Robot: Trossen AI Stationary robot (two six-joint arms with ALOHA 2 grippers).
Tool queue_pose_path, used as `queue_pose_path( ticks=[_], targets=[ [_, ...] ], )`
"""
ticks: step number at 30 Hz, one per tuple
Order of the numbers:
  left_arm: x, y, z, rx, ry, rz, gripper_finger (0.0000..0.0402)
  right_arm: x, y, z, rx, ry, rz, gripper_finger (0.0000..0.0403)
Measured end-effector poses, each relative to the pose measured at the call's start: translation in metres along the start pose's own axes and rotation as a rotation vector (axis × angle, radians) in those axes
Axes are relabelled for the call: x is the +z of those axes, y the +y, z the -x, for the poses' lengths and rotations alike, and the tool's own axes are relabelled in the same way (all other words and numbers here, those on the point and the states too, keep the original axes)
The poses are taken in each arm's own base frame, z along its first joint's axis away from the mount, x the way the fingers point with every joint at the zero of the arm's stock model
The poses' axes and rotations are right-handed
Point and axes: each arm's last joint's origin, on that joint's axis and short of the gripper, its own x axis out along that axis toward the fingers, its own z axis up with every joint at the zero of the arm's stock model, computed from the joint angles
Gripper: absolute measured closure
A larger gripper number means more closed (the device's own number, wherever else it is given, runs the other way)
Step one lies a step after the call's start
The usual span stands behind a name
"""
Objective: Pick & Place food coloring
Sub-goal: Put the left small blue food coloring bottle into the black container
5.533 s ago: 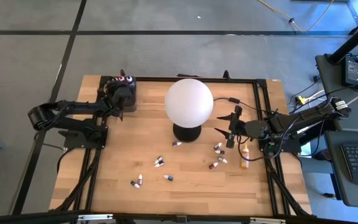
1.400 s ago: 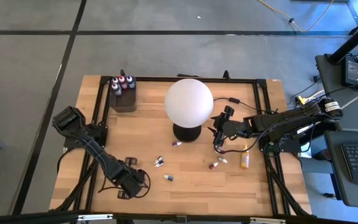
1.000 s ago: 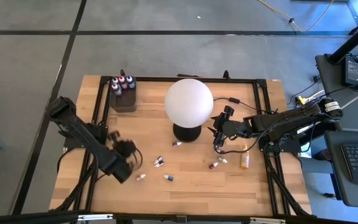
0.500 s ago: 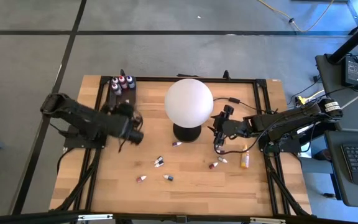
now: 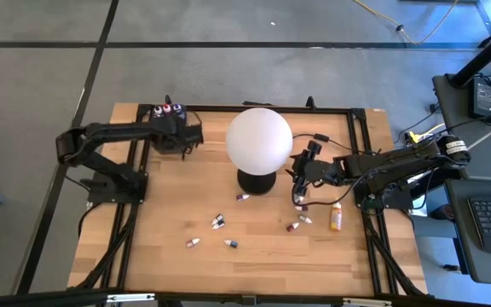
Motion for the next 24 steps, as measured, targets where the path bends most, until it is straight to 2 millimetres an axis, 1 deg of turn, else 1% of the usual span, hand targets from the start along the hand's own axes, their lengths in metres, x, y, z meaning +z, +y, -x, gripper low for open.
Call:
queue_pose_path(
  ticks=[4, 9, 12, 16, 24],
  targets=[
    [0.017, -0.002, -0.012, -0.107, 0.040, 0.006, 0.0322, 0.000, 0.000, 0.000, 0.001, 0.000, -0.001, 0.0173],
    [0.029, 0.000, -0.027, -0.116, 0.038, 0.022, 0.0317, -0.002, 0.000, 0.000, 0.007, 0.018, 0.008, 0.0173],
    [0.028, -0.001, -0.038, -0.127, 0.058, 0.021, 0.0318, -0.004, 0.000, 0.000, 0.005, 0.035, 0.019, 0.0173],
    [0.022, -0.003, -0.049, -0.172, 0.149, 0.007, 0.0319, -0.004, 0.000, 0.000, 0.005, 0.038, 0.021, 0.0173],
    [0.019, -0.010, -0.060, -0.180, 0.206, -0.072, 0.0314, -0.004, 0.000, 0.000, 0.005, 0.039, 0.021, 0.0173]
  ],
)
